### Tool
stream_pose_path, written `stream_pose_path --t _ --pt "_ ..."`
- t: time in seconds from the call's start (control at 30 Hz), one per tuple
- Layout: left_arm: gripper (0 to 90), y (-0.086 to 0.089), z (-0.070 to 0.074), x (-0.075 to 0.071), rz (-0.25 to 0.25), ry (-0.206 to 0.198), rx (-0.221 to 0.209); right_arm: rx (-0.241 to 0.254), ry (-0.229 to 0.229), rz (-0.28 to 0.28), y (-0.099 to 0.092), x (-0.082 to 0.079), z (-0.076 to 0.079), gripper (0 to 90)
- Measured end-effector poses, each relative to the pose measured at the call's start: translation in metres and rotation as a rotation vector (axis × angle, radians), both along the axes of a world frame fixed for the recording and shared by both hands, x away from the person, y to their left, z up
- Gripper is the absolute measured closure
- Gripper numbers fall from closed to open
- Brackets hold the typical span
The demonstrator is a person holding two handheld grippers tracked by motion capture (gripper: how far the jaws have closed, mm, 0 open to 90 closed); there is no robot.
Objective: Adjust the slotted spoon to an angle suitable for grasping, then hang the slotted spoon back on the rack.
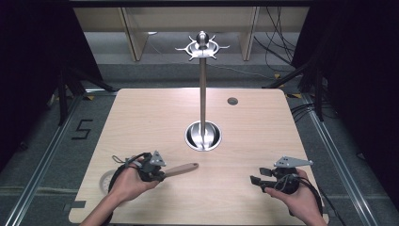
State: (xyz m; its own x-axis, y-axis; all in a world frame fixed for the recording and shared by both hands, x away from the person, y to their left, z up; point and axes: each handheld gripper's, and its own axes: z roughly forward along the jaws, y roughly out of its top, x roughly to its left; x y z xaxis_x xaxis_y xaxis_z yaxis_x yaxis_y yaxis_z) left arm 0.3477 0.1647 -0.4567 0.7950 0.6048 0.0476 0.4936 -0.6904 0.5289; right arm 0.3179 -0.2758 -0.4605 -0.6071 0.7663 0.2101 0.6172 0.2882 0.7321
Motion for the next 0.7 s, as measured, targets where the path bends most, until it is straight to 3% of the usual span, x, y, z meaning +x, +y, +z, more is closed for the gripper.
stream_pose_path --t 0.03,0.1,0.13,0.3,0.47,0.53,0.6,0.63,0.7 --pt "75.3 0.005 0.002 -0.001 -0.003 -0.009 -0.002 0.042 0.016 -0.008 0.002 0.0 -0.002 44.2" --pt "70.0 0.014 0.004 -0.003 0.023 -0.029 -0.024 0.011 -0.003 -0.004 0.0 0.002 -0.001 44.2" --pt "63.9 0.018 0.006 -0.003 0.023 -0.035 -0.024 0.012 -0.005 -0.003 -0.001 0.003 -0.001 44.2" --pt "51.2 0.021 0.007 -0.001 0.017 -0.048 -0.02 0.017 0.011 -0.02 0.0 0.001 0.0 44.2" --pt "46.8 0.016 0.005 -0.002 -0.027 -0.039 -0.015 0.014 0.008 -0.025 0.002 -0.001 0.001 44.2" --pt "45.1 0.013 0.004 -0.002 -0.016 -0.054 -0.015 0.009 -0.008 -0.028 0.002 0.0 0.0 44.2" --pt "42.0 0.012 0.005 -0.001 -0.02 -0.044 -0.018 0.041 0.005 -0.023 0.004 0.001 0.0 44.2" --pt "41.4 0.011 0.004 0.0 -0.016 -0.056 -0.024 0.019 0.005 -0.021 0.003 0.002 0.0 44.2" --pt "40.4 0.01 0.005 0.001 -0.019 -0.044 -0.006 0.033 0.018 -0.021 0.005 0.0 0.001 44.2"
